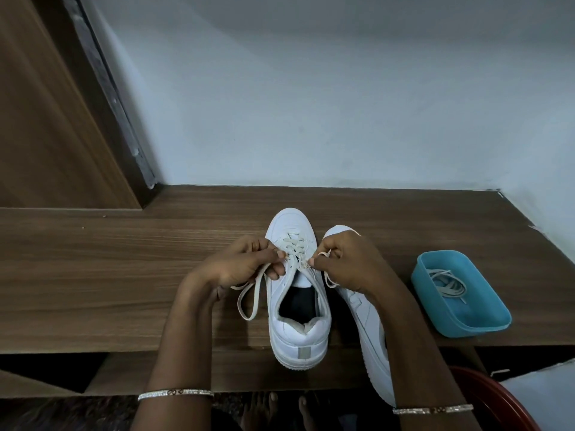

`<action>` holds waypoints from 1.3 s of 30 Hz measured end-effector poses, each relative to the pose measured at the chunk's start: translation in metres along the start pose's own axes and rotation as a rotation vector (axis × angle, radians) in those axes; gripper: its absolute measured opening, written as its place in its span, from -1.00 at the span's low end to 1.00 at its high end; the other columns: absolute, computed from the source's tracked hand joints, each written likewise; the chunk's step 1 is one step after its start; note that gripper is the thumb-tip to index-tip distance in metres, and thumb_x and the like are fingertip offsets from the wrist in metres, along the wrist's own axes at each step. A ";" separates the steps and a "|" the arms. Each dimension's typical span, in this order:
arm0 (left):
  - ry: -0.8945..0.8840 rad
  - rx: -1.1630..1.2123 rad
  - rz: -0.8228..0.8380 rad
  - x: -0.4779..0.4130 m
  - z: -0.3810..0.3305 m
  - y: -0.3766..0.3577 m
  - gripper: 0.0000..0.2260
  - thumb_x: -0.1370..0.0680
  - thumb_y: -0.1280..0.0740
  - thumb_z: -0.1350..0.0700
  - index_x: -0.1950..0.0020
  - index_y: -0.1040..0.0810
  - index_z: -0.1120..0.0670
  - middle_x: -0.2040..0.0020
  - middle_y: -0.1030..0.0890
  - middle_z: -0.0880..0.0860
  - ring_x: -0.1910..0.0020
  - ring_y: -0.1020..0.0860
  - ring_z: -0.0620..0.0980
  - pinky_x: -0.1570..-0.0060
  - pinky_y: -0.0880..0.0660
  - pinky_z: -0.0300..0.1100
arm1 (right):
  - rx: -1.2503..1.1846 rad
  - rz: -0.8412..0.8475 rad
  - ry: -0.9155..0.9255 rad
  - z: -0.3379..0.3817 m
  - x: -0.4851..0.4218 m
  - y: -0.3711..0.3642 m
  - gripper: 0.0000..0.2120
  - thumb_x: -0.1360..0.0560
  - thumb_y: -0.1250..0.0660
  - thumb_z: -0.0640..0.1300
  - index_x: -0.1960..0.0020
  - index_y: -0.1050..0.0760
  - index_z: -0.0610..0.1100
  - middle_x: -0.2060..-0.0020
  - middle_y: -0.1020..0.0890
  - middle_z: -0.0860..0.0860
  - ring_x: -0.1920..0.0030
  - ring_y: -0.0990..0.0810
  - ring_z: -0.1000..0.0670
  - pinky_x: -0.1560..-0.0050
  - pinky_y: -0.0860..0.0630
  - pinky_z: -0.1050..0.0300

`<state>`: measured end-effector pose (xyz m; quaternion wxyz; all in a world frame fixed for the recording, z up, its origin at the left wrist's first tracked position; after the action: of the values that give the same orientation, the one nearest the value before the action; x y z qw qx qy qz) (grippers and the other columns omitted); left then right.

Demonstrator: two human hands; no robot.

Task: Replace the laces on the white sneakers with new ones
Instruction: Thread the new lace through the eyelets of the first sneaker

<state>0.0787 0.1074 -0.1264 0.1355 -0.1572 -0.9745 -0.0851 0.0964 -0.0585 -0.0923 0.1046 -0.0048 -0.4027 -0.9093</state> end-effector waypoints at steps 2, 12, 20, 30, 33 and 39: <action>-0.013 0.032 -0.019 0.000 -0.002 0.001 -0.83 -0.63 -0.27 0.23 0.11 -0.59 0.23 0.22 -0.66 0.12 0.29 -0.59 -0.08 0.30 -0.48 -0.34 | -0.014 -0.023 -0.033 -0.003 -0.002 -0.001 -0.81 -0.39 -0.47 -0.05 0.37 -0.58 -0.05 0.59 -0.47 0.16 0.43 -0.45 0.11 0.31 -0.38 0.16; 0.007 0.052 -0.049 -0.001 -0.001 0.004 -0.82 -0.63 -0.25 0.24 0.12 -0.59 0.22 0.21 -0.68 0.16 0.31 -0.61 -0.05 0.26 -0.53 -0.31 | -0.064 -0.049 -0.080 -0.007 -0.002 0.000 -0.82 -0.39 -0.47 -0.10 0.37 -0.60 -0.07 0.62 -0.46 0.17 0.44 -0.43 0.10 0.28 -0.41 0.15; -0.128 -0.172 -0.175 0.005 -0.019 0.019 -0.78 -0.39 -0.58 0.05 0.08 -0.61 0.05 0.24 -0.47 -0.02 0.28 -0.44 -0.07 0.27 -0.39 -0.19 | -0.200 -0.122 -0.061 -0.002 0.009 0.034 -0.76 -0.56 -0.37 -0.04 -0.22 -0.56 -0.01 0.14 -0.62 0.09 0.11 -0.58 0.12 0.14 -0.43 0.24; -0.156 -0.495 -0.152 0.004 -0.033 0.005 -0.64 -0.19 -0.66 -0.15 0.28 -0.64 0.06 0.44 -0.54 -0.04 0.46 -0.41 -0.14 0.44 -0.30 -0.27 | -0.294 -0.221 0.123 0.023 0.010 0.048 -0.66 -0.44 -0.49 -0.31 -0.16 -0.62 -0.05 0.08 -0.71 0.05 0.11 -0.69 0.17 0.07 -0.58 0.37; -0.164 -0.426 -0.117 0.005 -0.032 0.004 -0.71 -0.25 -0.65 -0.08 0.28 -0.66 0.07 0.45 -0.53 0.00 0.47 -0.37 -0.10 0.45 -0.27 -0.27 | -0.315 -0.223 0.107 0.025 0.013 0.050 -0.74 -0.36 -0.59 -0.22 -0.01 -0.65 -0.08 0.26 -0.72 0.03 0.24 -0.70 0.10 0.22 -0.59 0.33; -0.175 -0.339 -0.122 0.005 -0.034 0.005 -0.67 -0.23 -0.66 -0.06 0.24 -0.63 0.08 0.44 -0.50 -0.04 0.45 -0.39 -0.11 0.38 -0.30 -0.21 | -0.370 -0.202 0.123 0.028 0.012 0.045 -0.85 -0.35 -0.60 -0.23 0.10 -0.70 -0.14 0.33 -0.71 -0.02 0.35 -0.67 0.10 0.30 -0.54 0.34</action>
<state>0.0836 0.1066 -0.0921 0.0164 -0.1250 -0.9621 -0.2420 0.0914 -0.0697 -0.0392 0.0345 0.0718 -0.2201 -0.9722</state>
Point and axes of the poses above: each hand's wrist, its own x-axis away from the middle knuckle, its own y-axis out of the back of the hand, z = x × y, the point moved 10 cm from there along -x, towards the middle knuckle
